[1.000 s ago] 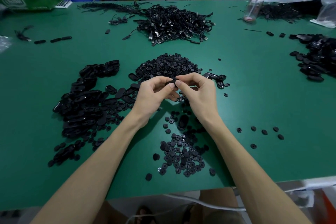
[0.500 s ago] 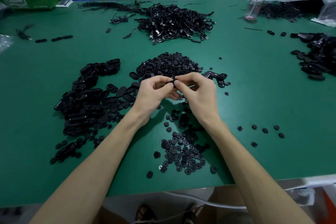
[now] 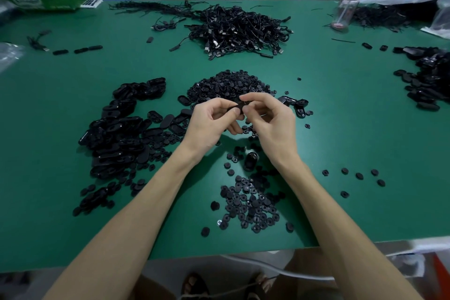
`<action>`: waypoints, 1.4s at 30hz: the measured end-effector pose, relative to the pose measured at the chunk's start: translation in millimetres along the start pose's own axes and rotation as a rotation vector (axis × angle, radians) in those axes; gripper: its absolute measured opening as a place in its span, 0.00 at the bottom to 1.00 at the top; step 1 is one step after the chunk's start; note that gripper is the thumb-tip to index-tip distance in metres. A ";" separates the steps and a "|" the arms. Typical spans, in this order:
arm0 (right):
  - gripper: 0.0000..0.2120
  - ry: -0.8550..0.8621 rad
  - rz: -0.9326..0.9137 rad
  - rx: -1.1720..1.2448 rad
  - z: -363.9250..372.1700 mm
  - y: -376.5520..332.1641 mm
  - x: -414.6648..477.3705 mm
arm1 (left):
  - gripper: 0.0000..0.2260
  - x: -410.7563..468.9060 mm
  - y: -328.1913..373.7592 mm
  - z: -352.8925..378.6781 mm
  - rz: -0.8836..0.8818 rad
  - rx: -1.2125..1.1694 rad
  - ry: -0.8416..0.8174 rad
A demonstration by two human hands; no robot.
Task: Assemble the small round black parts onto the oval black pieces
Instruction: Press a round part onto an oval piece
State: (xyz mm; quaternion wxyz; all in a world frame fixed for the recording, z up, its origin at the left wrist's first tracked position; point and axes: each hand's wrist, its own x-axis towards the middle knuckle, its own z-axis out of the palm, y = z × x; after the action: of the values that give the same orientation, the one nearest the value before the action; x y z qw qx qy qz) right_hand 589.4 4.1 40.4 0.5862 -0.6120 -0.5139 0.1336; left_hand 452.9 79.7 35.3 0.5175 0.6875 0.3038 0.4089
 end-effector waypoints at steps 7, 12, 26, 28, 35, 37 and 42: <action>0.11 0.244 0.114 0.000 -8.7 5.1 8.4 | 0.12 7.9 1.0 -15.7 0.070 0.549 0.260; 0.26 0.380 0.330 0.090 -17.7 12.4 17.1 | 0.20 10.5 -10.9 -59.2 -0.243 1.158 0.559; 0.25 -0.398 -0.070 -0.660 7.8 20.5 1.8 | 0.19 10.0 -14.6 -58.5 -0.208 1.078 0.550; 0.25 -0.454 -0.111 -0.732 9.8 22.8 0.8 | 0.19 11.2 -14.5 -57.6 -0.137 1.044 0.559; 0.15 -0.380 -0.155 -0.666 12.9 22.2 0.9 | 0.10 11.8 -6.0 -28.0 0.160 0.656 0.403; 0.11 -0.337 -0.158 -0.653 12.6 21.3 1.5 | 0.08 9.6 -8.2 -18.2 0.216 0.643 0.248; 0.03 -0.279 -0.155 -0.619 10.9 23.0 2.1 | 0.06 1.3 -11.5 -1.2 0.324 0.625 0.060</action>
State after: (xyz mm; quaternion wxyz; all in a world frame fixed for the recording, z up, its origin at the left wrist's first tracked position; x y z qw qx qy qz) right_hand 592.8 17.0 18.7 0.3053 -0.6958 -0.6501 0.0088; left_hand 452.6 84.5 24.8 0.2012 0.8396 0.3162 0.3932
